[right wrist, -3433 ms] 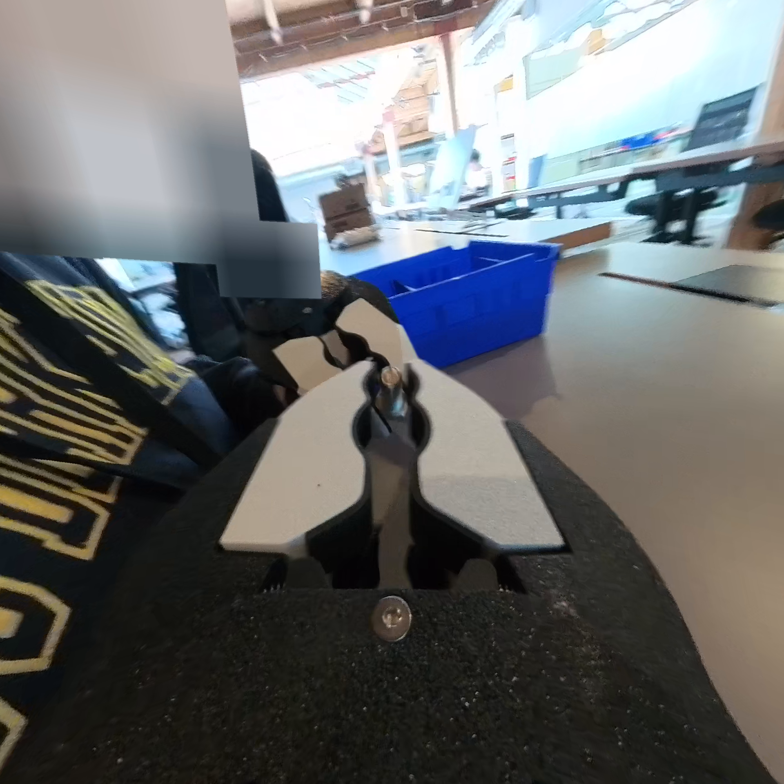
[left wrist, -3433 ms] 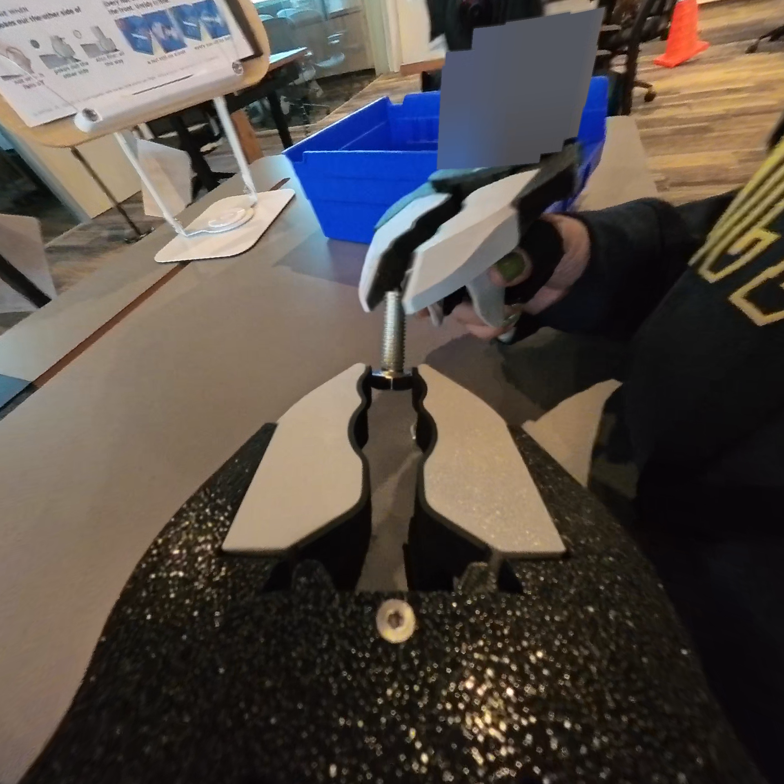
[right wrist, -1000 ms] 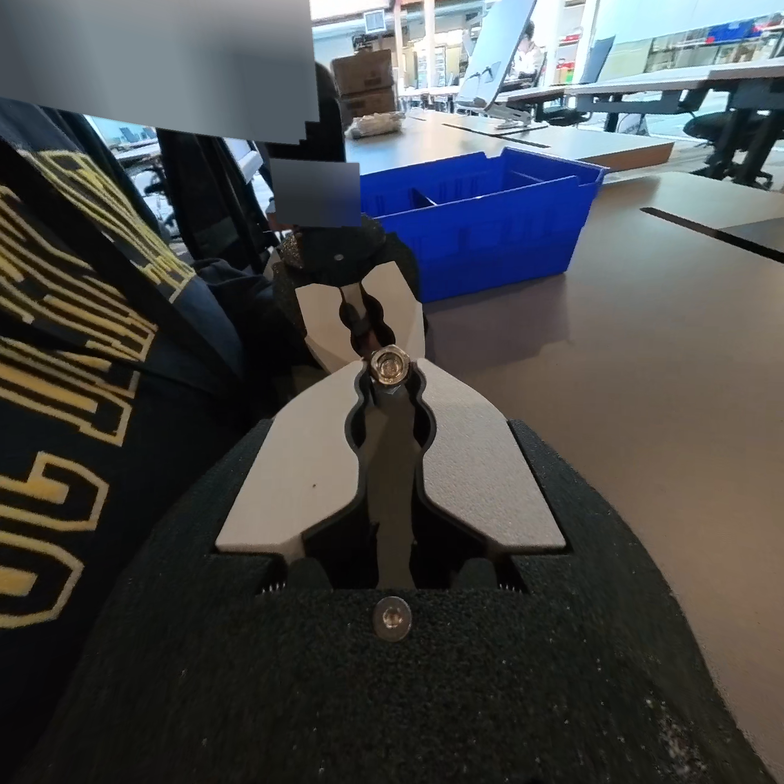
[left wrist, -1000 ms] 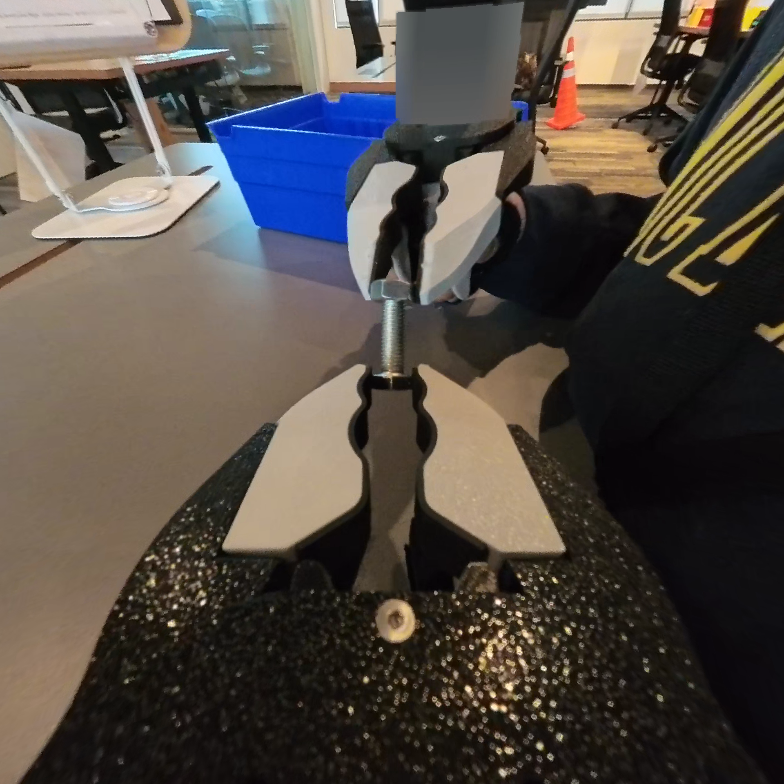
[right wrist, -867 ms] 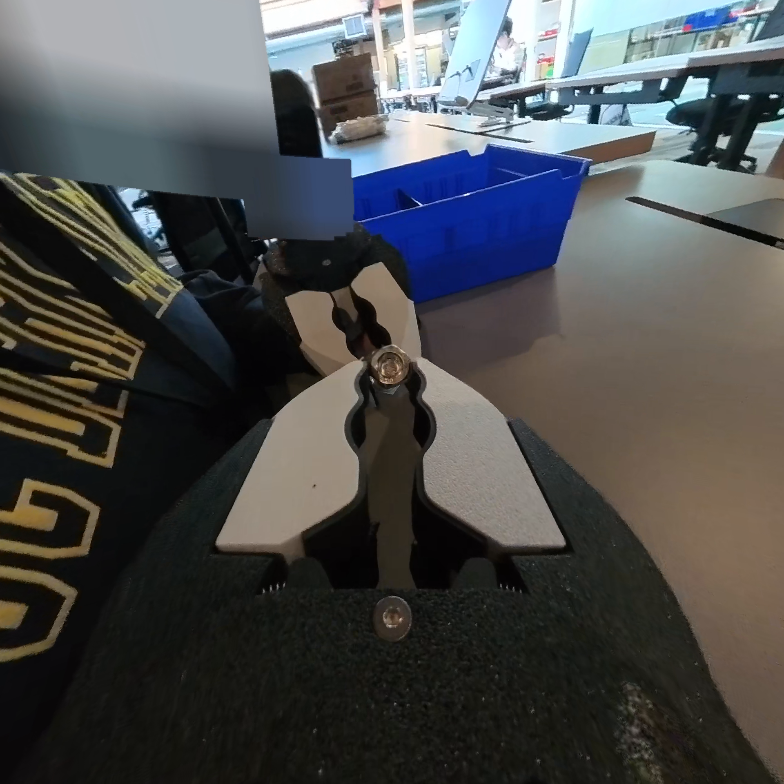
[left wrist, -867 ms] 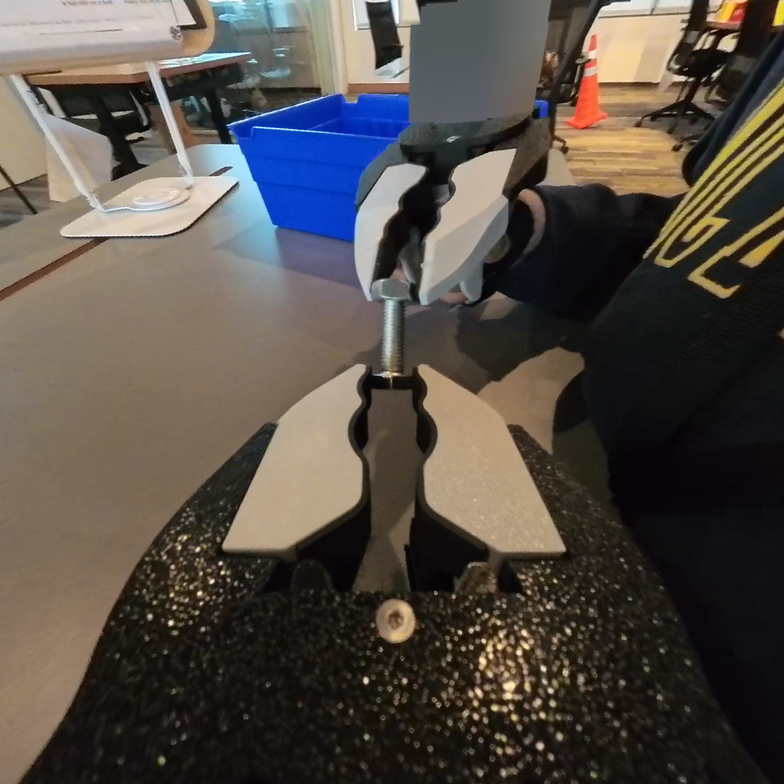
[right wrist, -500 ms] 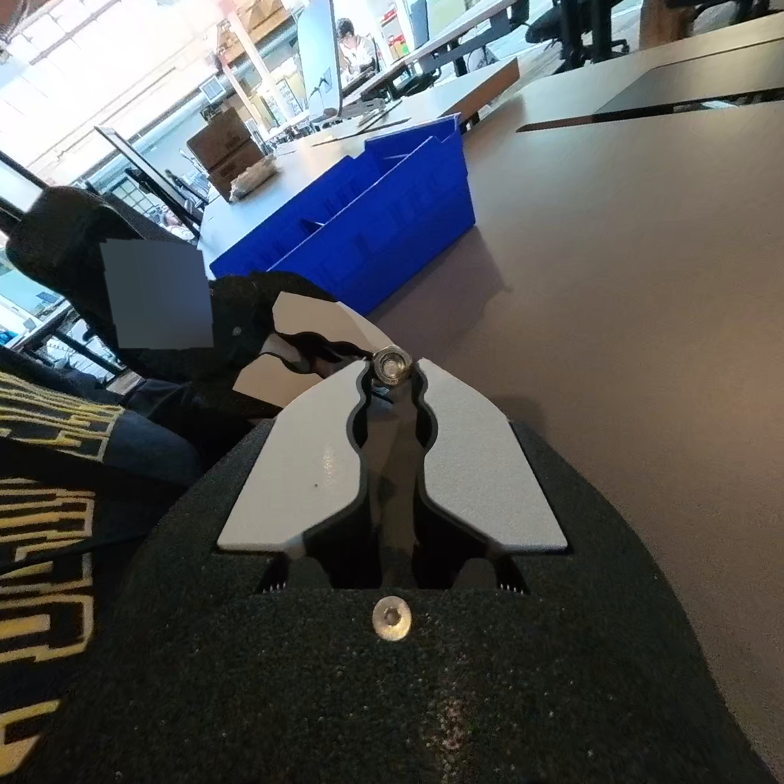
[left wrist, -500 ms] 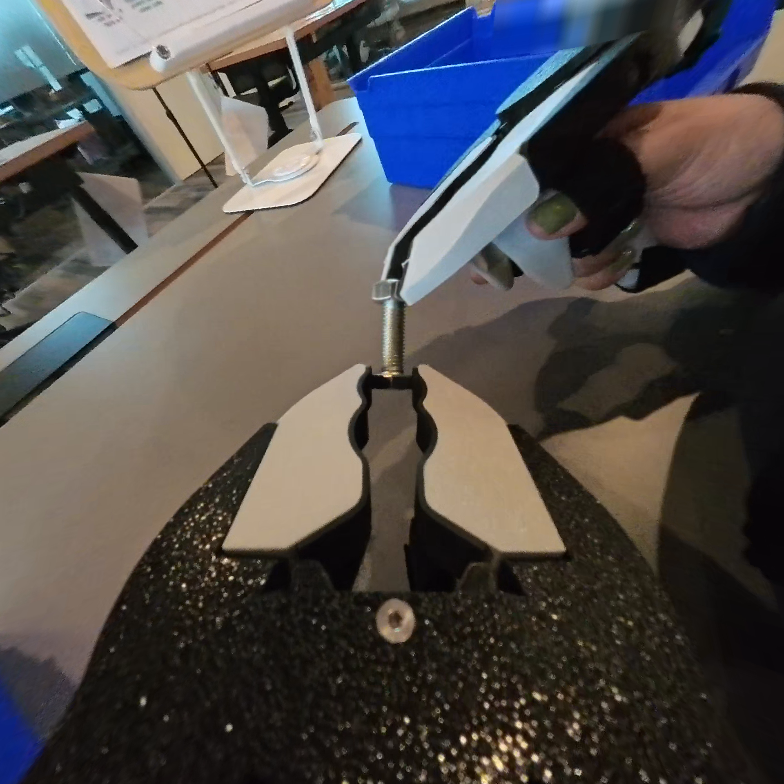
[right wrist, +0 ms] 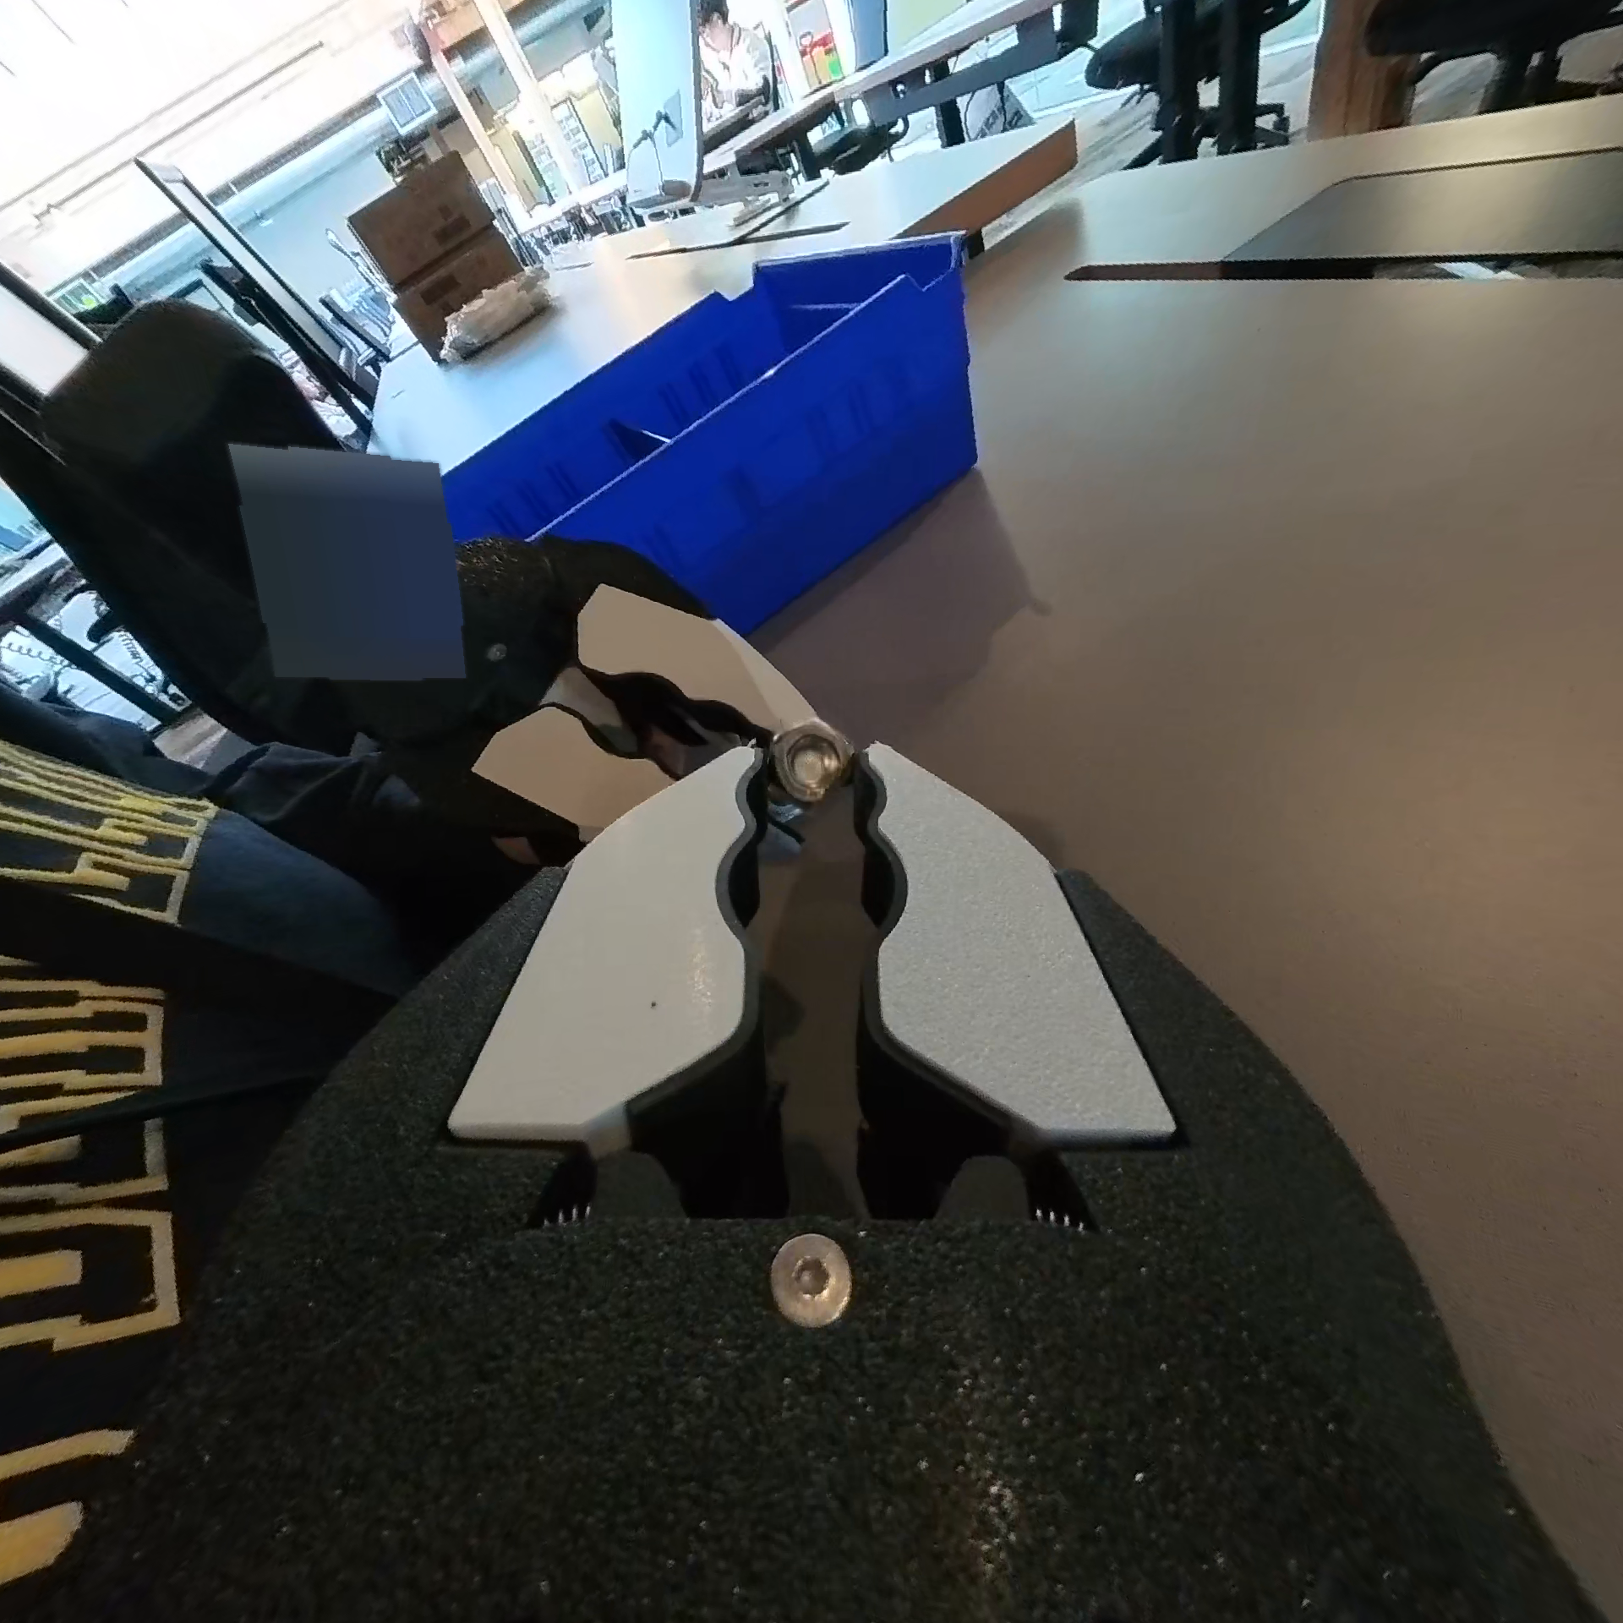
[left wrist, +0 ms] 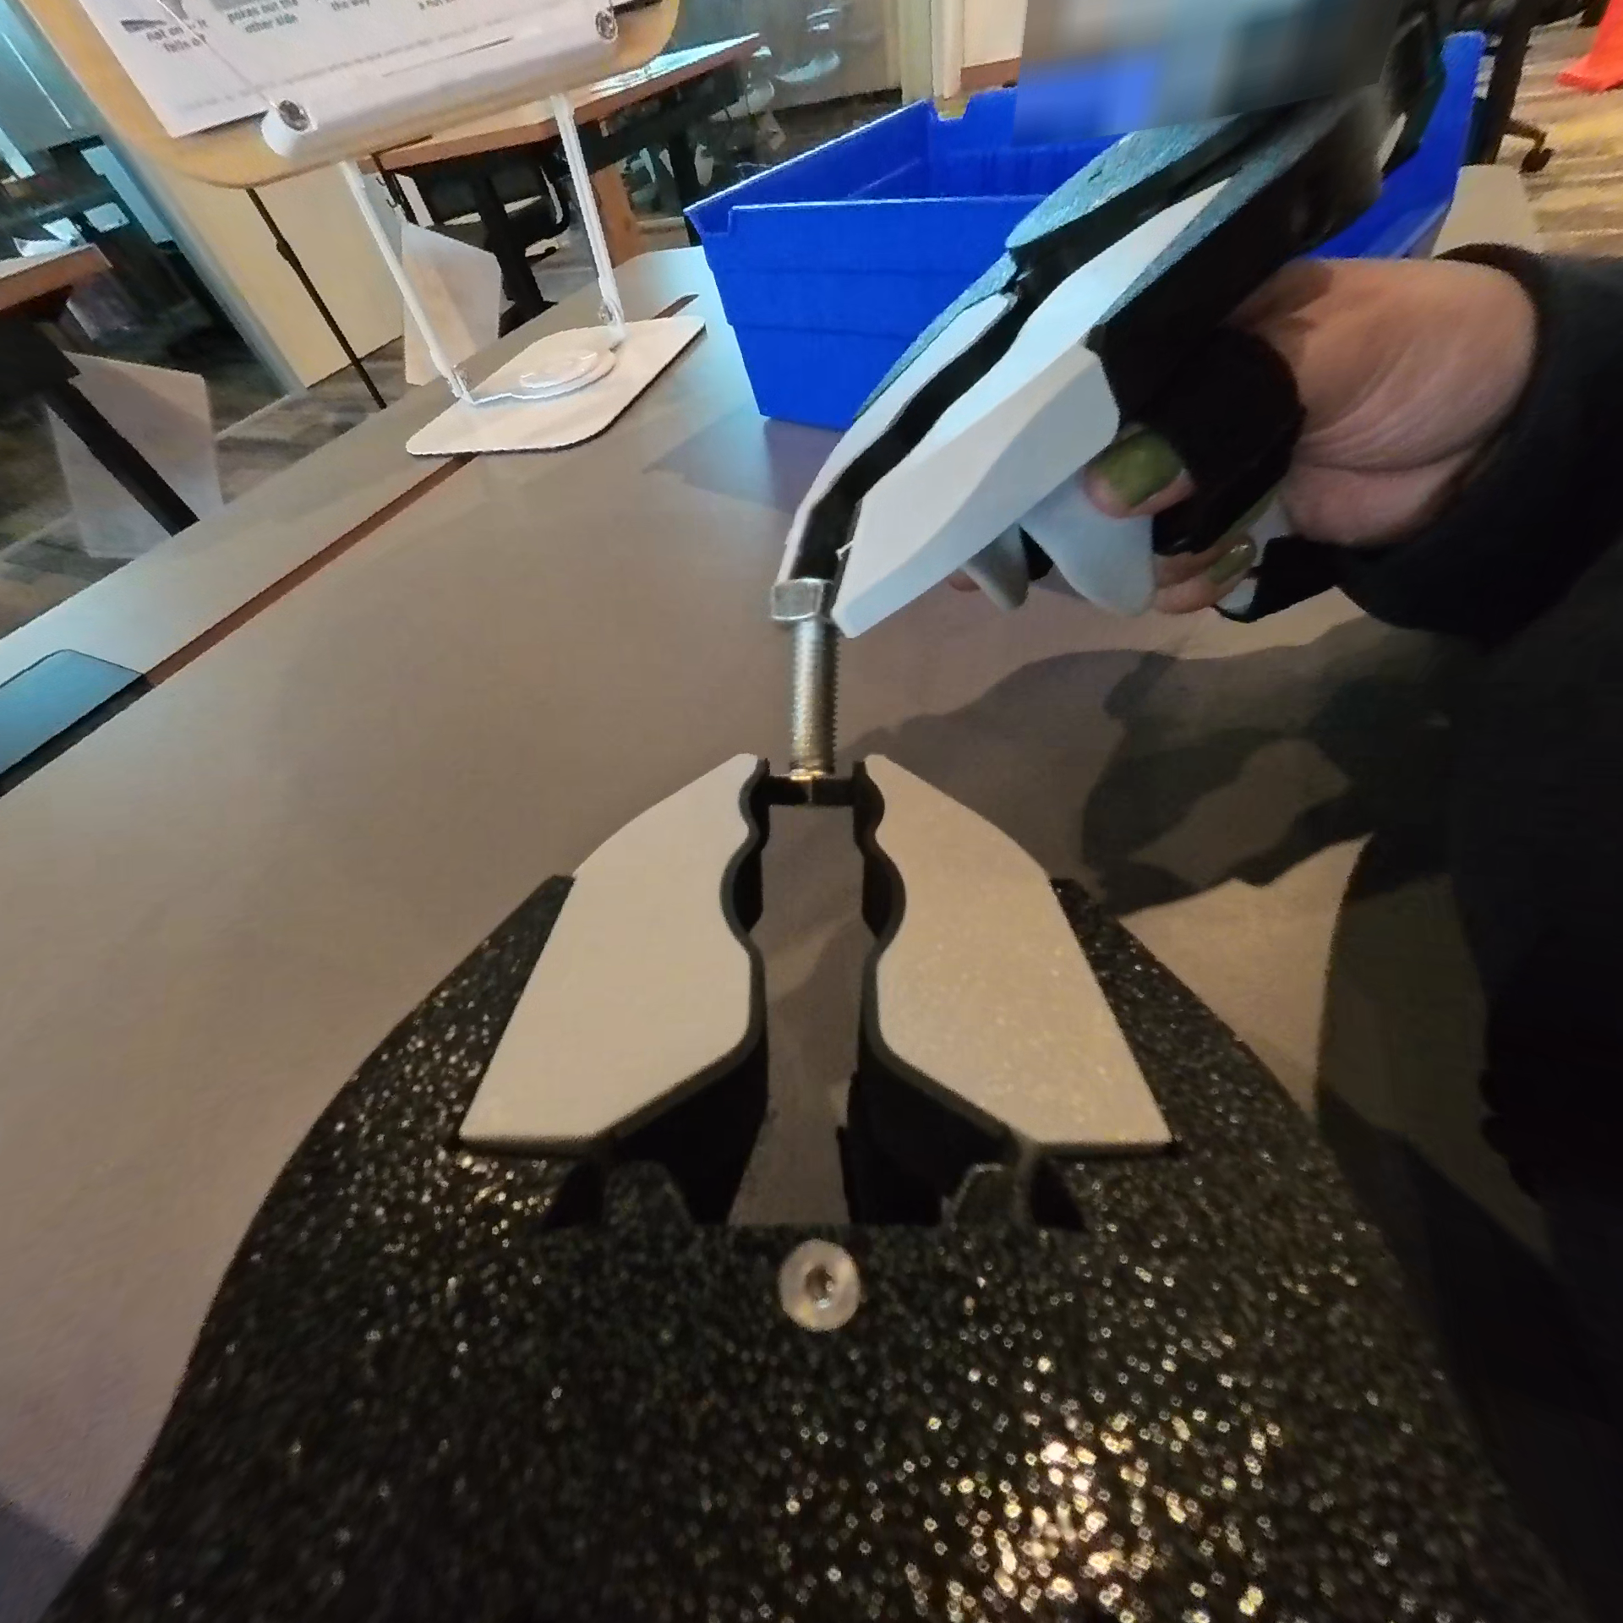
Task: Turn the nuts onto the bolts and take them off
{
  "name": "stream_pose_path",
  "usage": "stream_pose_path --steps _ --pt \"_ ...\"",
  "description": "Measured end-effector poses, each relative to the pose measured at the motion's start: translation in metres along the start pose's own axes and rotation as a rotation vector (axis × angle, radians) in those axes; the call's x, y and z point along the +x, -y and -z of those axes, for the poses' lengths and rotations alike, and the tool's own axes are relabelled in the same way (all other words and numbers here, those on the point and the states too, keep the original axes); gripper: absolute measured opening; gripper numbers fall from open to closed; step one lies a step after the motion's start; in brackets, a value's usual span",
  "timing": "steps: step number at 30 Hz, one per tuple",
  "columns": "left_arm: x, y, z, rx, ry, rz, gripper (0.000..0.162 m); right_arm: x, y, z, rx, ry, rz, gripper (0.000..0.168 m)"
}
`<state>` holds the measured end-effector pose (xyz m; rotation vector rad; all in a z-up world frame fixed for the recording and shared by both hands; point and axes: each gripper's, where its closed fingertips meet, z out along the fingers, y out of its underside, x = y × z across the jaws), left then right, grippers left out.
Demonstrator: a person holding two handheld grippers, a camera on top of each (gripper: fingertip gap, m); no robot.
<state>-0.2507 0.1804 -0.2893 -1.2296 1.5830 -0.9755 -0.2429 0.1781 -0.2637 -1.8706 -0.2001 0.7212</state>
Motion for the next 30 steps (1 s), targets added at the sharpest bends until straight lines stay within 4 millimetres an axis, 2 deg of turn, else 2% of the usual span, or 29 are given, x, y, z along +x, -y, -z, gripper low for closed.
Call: stream_pose_path --steps 11,15,22,27,30 --pt "0.003 0.002 0.0 0.016 -0.019 -0.003 0.017 -0.004 0.003 0.002 0.0 0.001 0.046 0.022" --pt "0.004 0.008 0.002 0.055 -0.029 0.01 0.017 -0.008 0.008 0.004 0.032 0.038 0.052 0.031" --pt "0.011 0.036 0.017 0.273 -0.126 0.112 0.017 -0.026 0.032 0.021 0.207 0.128 0.201 0.035" --pt "0.01 0.038 0.018 0.291 -0.131 0.125 0.017 -0.044 0.032 0.024 0.233 0.211 0.264 0.032" --pt "0.011 0.038 0.019 0.295 -0.135 0.124 0.017 -0.044 0.031 0.024 0.231 0.206 0.279 0.031"
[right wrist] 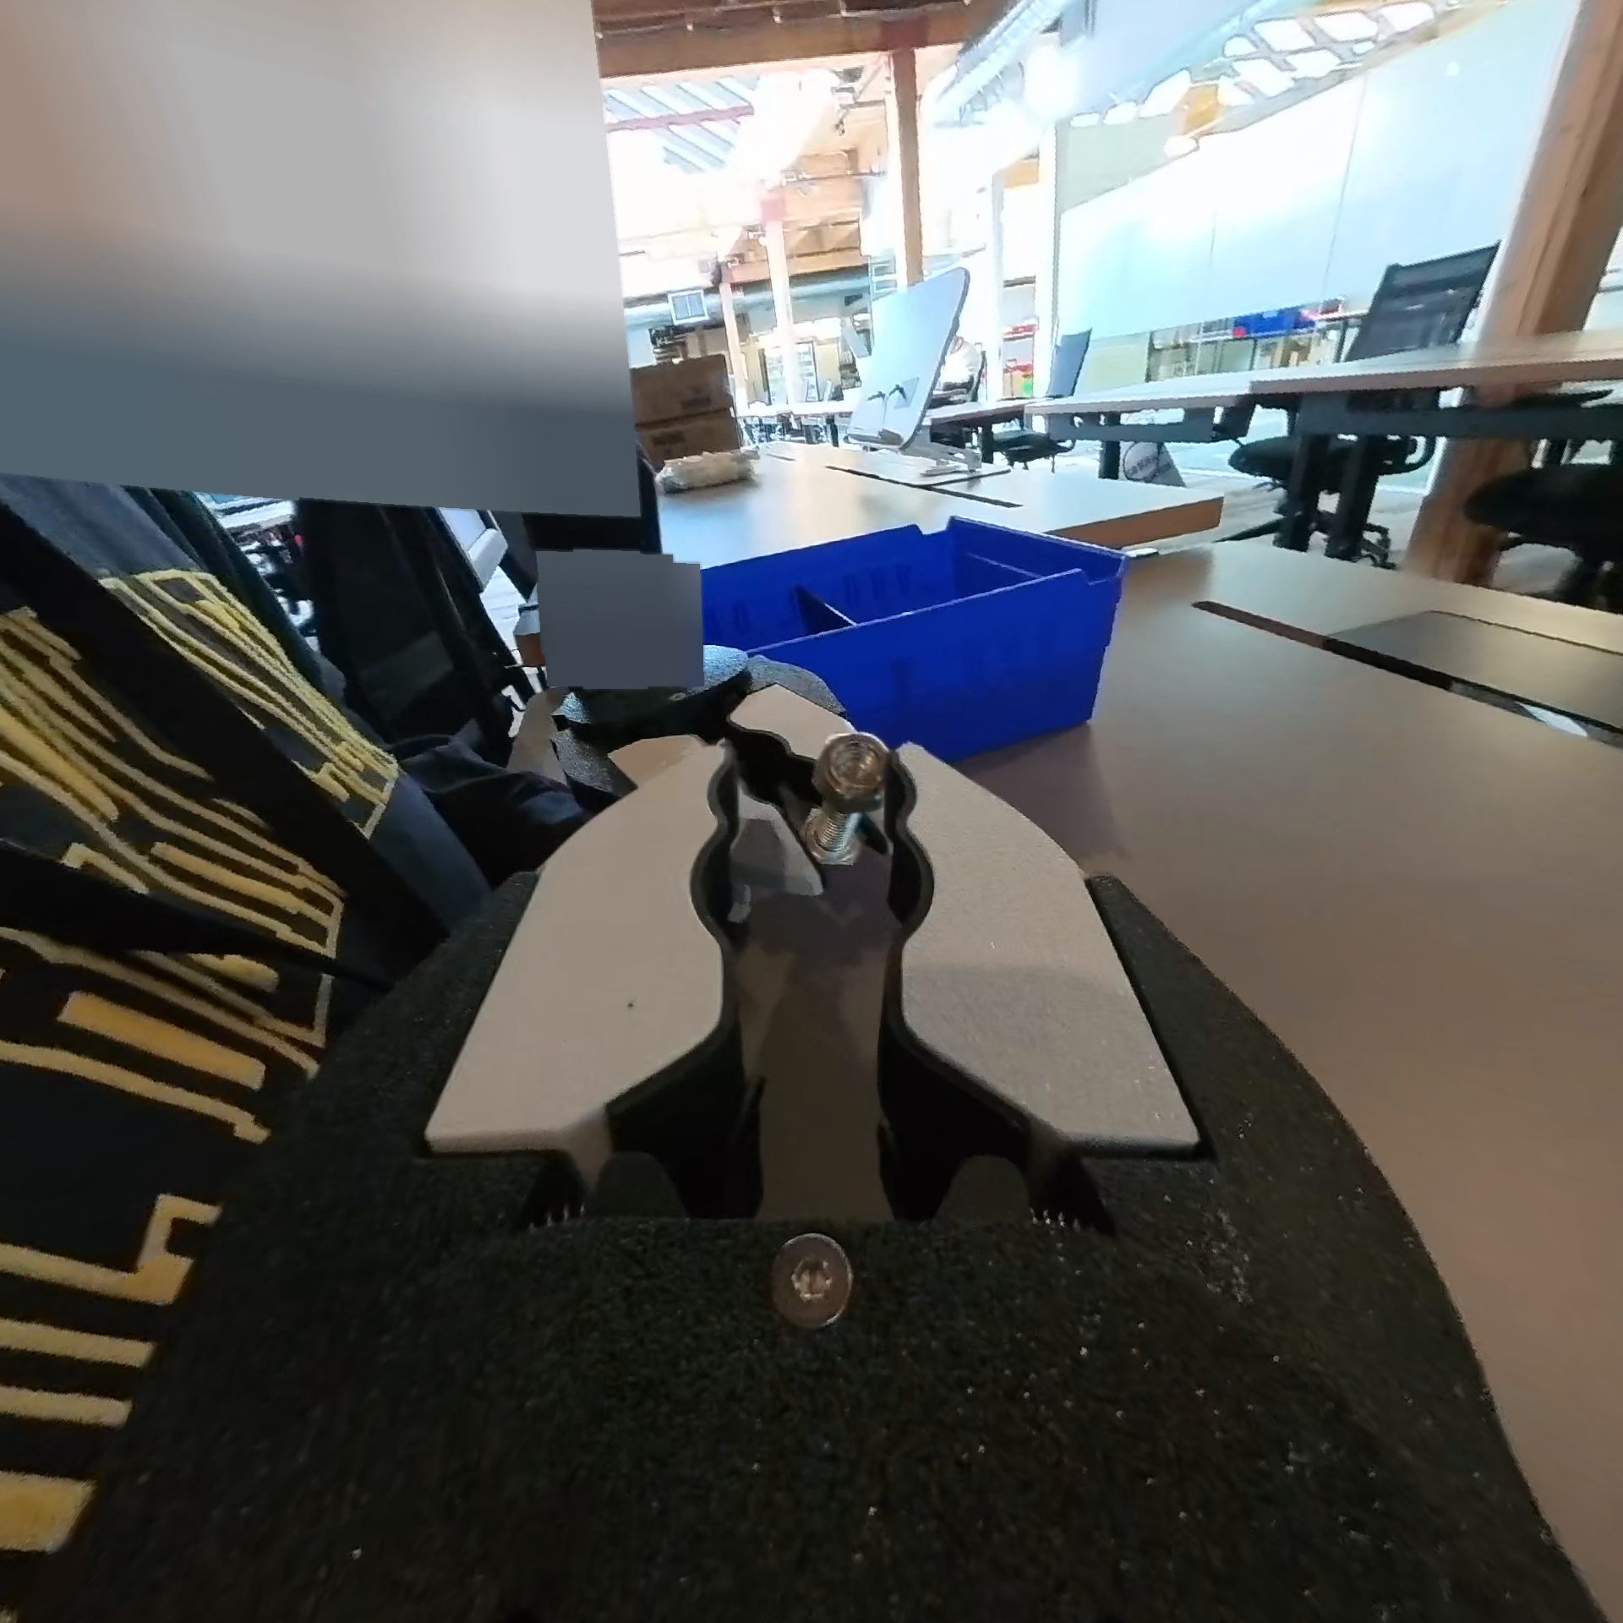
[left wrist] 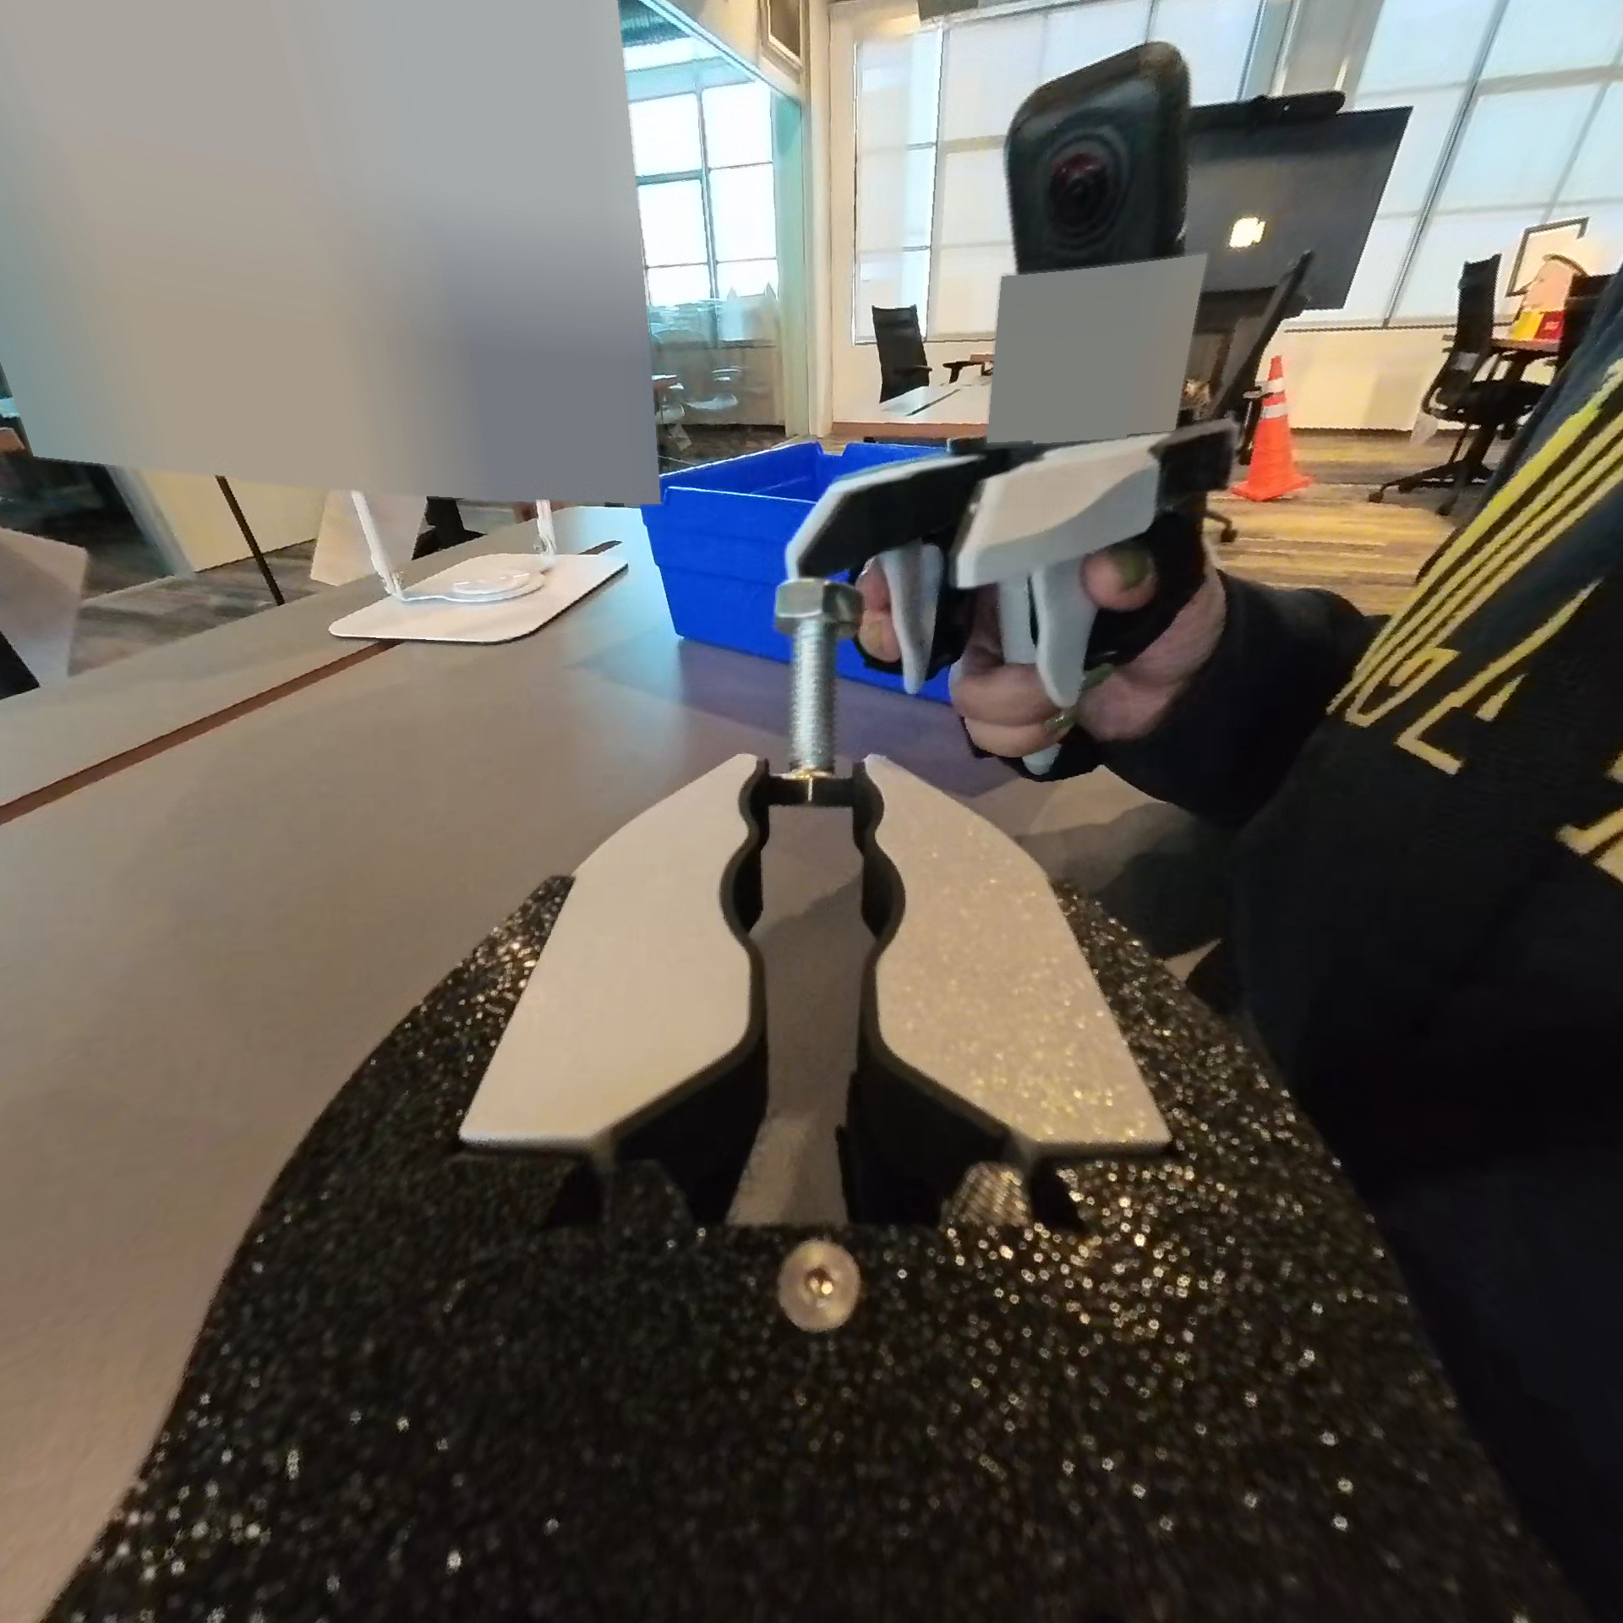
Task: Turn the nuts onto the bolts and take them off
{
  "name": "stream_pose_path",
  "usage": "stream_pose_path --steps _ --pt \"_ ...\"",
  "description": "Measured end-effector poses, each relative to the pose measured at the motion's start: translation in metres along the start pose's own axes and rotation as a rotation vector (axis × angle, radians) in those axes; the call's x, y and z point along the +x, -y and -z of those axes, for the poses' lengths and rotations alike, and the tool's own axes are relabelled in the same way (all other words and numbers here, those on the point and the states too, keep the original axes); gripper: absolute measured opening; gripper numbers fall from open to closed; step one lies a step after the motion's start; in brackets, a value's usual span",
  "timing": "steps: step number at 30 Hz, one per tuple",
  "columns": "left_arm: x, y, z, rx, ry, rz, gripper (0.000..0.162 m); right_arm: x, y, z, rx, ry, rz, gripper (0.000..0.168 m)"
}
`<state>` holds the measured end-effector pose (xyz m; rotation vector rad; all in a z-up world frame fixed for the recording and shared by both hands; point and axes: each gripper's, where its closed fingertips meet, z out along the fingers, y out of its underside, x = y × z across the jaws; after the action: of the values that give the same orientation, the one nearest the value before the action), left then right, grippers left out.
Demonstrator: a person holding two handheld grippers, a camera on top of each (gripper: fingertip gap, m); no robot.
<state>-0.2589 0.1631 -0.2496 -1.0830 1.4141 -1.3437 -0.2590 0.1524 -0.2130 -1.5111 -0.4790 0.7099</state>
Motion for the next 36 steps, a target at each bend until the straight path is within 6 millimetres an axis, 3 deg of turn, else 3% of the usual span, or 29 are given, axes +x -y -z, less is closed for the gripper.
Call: stream_pose_path --steps 22,28,32,36 --pt "-0.004 0.0 0.002 0.002 0.02 0.007 0.017 0.001 -0.01 0.005 -0.039 -0.006 0.009 0.027" --pt "-0.001 -0.001 0.0 -0.005 0.003 0.006 0.017 0.0 -0.009 -0.001 -0.021 0.013 -0.026 0.035" --pt "-0.003 0.001 0.002 0.001 0.015 0.005 0.017 -0.001 -0.01 0.006 -0.027 0.003 0.006 0.026" --pt "0.008 0.001 -0.002 0.0 -0.051 0.002 0.017 0.002 -0.003 0.0 0.018 0.0 -0.021 0.043"
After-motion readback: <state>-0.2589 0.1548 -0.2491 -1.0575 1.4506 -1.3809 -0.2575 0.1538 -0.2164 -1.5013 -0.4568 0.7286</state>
